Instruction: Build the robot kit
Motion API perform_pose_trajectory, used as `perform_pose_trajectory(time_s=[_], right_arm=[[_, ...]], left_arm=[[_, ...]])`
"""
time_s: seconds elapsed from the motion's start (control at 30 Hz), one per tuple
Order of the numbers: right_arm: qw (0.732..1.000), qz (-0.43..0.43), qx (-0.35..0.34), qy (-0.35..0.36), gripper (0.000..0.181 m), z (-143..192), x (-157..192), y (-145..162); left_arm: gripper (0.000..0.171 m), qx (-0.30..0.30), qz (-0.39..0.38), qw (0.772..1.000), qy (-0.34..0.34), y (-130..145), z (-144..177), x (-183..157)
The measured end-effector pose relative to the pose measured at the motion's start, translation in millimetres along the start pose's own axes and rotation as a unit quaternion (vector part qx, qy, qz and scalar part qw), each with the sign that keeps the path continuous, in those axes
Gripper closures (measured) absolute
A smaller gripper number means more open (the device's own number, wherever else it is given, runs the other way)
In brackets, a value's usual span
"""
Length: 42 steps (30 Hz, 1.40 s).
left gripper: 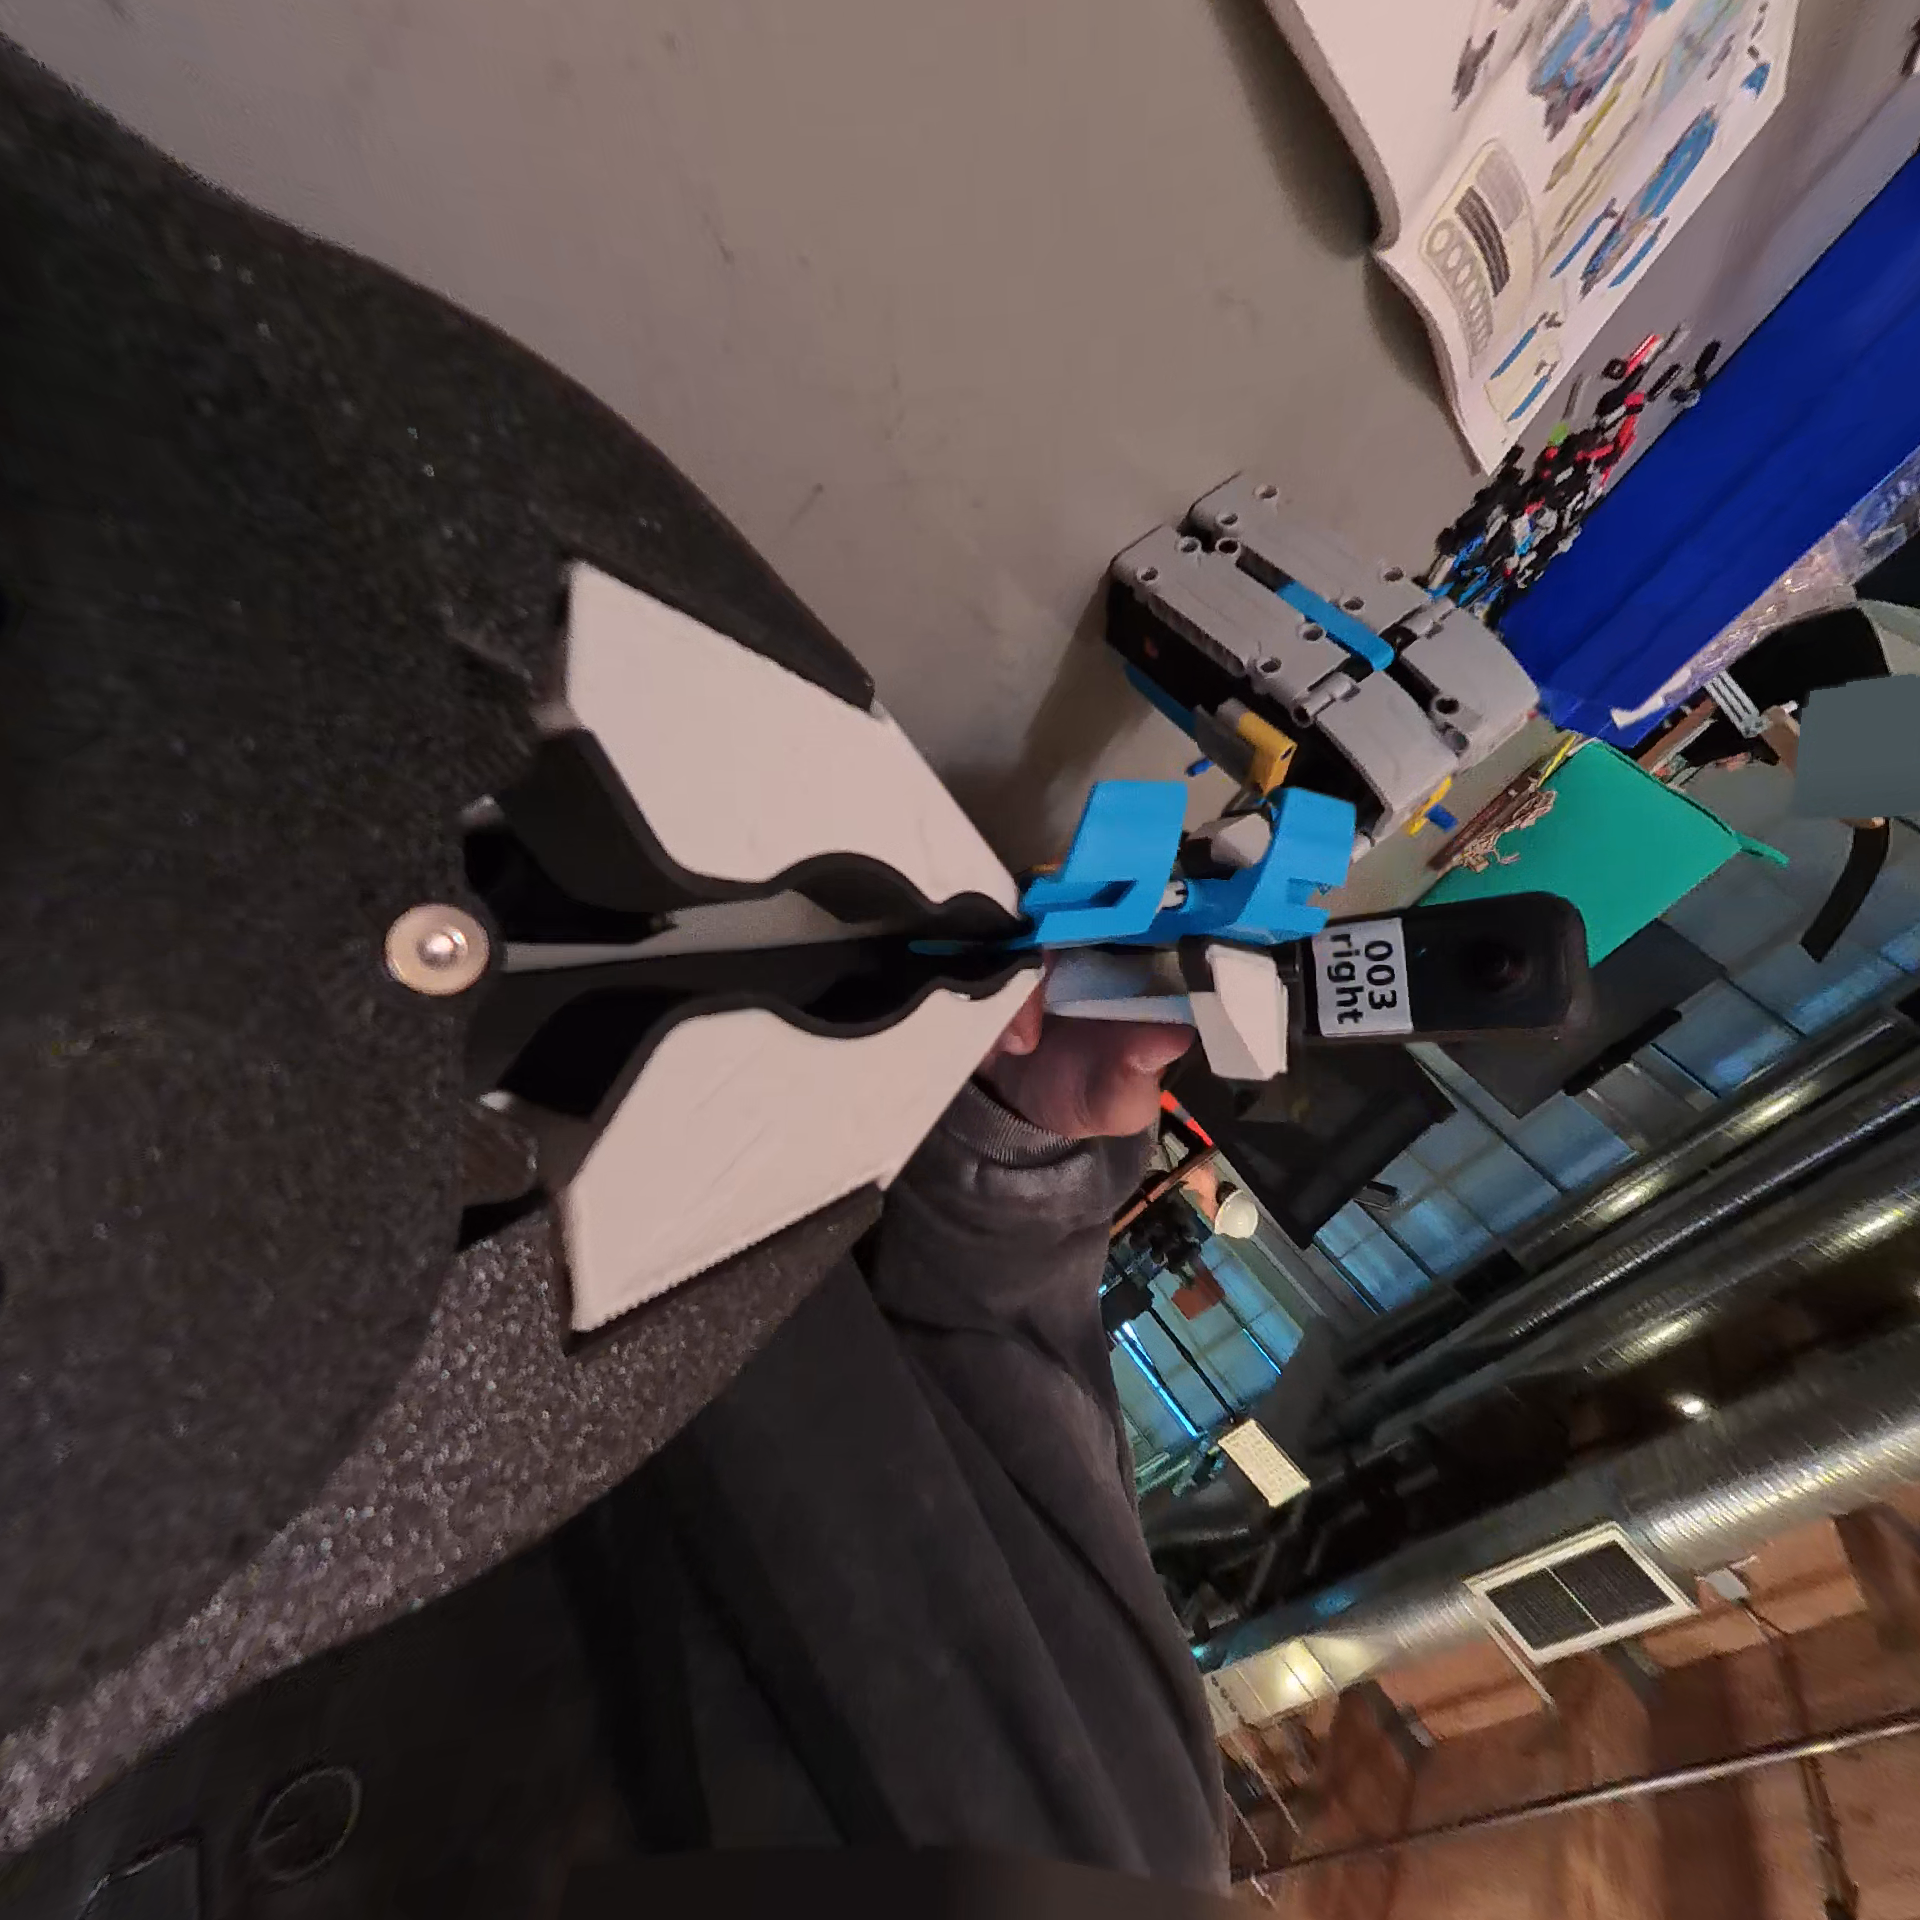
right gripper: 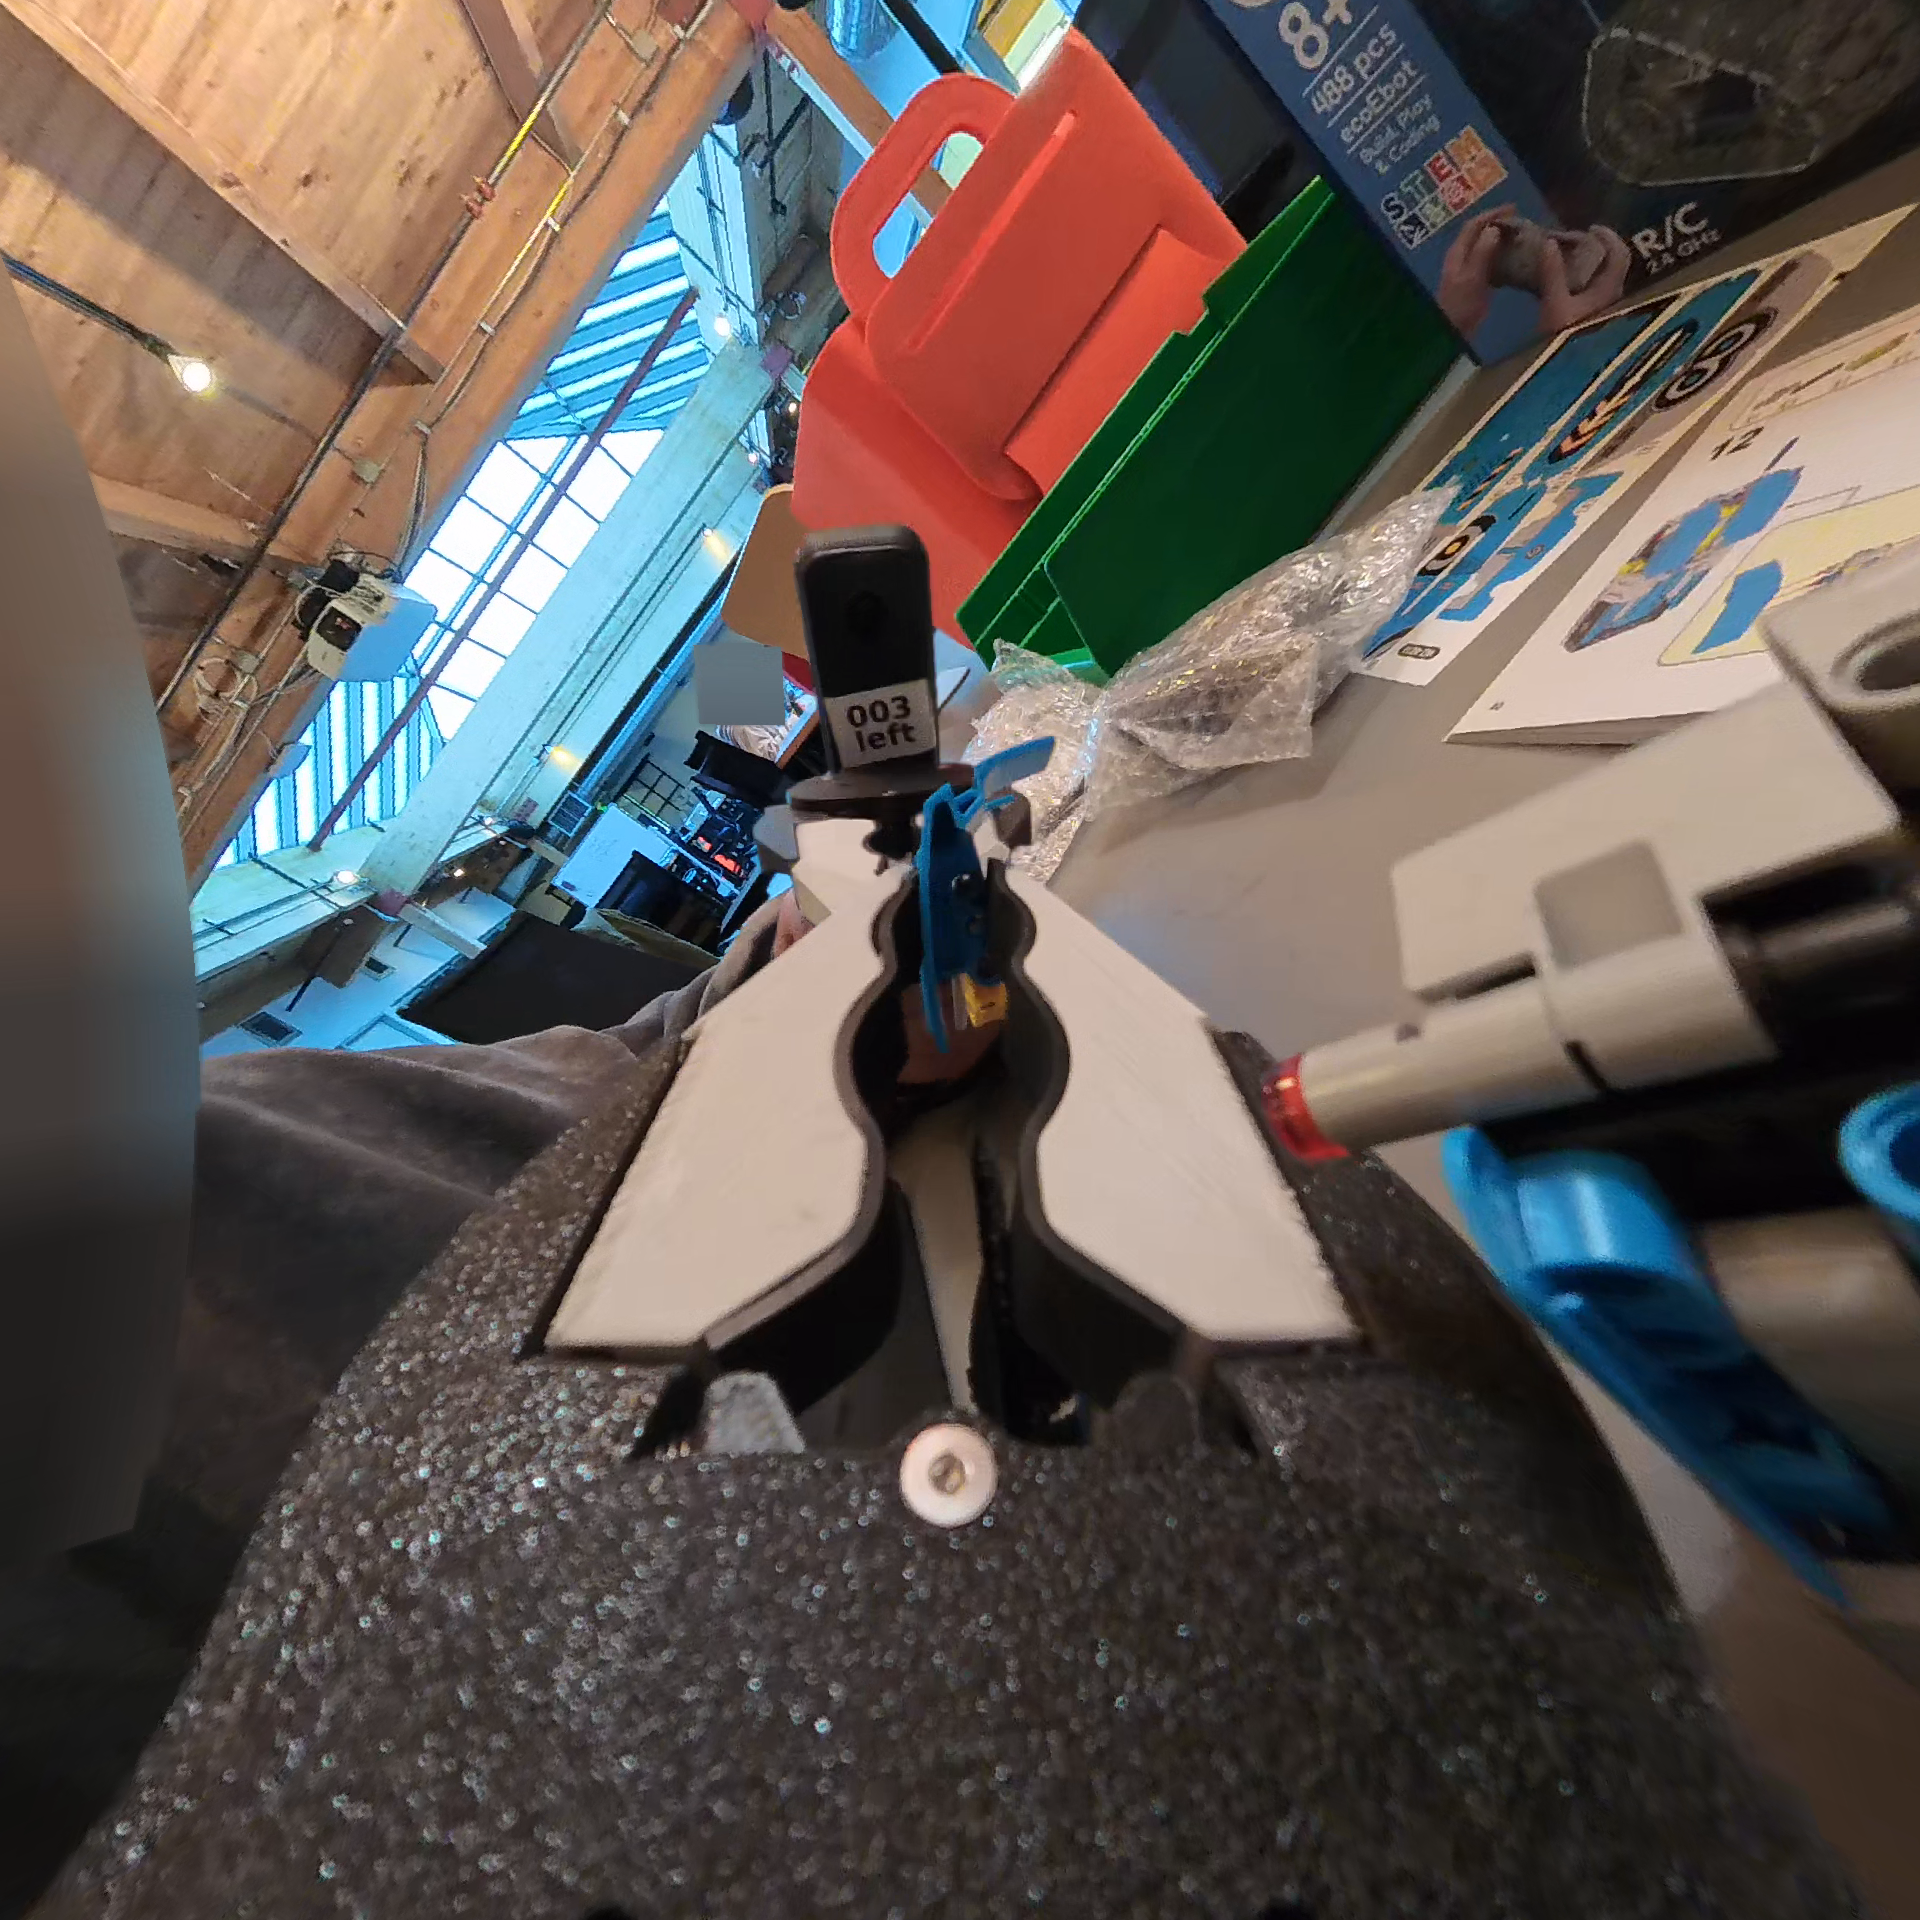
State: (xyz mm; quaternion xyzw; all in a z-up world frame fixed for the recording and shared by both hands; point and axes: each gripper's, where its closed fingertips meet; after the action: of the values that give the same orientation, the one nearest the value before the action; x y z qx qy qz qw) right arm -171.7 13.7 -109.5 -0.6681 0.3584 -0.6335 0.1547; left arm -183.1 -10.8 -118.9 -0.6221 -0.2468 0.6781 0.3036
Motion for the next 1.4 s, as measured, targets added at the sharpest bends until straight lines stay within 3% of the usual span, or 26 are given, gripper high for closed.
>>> perform_pose_trajectory(time_s=[0.33,0.6,0.73,1.03,1.4], right_arm=[[0.998,0.037,0.055,-0.02,0.17,-0.3,11.2,9.1],[0.997,0.03,0.065,0.006,0.17,2.1,0.5,13.1],[0.995,0.058,0.073,0.017,0.17,0.1,1.0,13.5],[0.993,0.014,0.113,-0.038,0.17,3.1,10.6,23.8],[0.989,0.017,0.146,-0.024,0.17,5.4,4.7,34.7]], left_arm=[[0.171,0.033,0.069,0.994,0.074,4.9,5.2,-9.7],[0.171,0.04,0.019,0.999,0.022,10.0,1.1,-1.0],[0.171,0.048,0.027,0.998,0.034,10.0,3.7,-2.3],[0.171,0.076,0.027,0.995,0.059,17.4,4.9,-10.0],[0.171,0.103,0.035,0.993,0.054,26.6,4.1,-4.9]])
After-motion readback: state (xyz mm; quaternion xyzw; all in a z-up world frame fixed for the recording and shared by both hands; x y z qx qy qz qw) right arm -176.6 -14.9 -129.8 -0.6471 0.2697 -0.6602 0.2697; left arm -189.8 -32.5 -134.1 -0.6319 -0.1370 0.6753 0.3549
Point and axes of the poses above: each gripper's, where its closed fingertips meet, z back along the fingers, y out of its underside, x = y × z across the jaws, and after that the axes turned 9 degrees about -y, right-handed
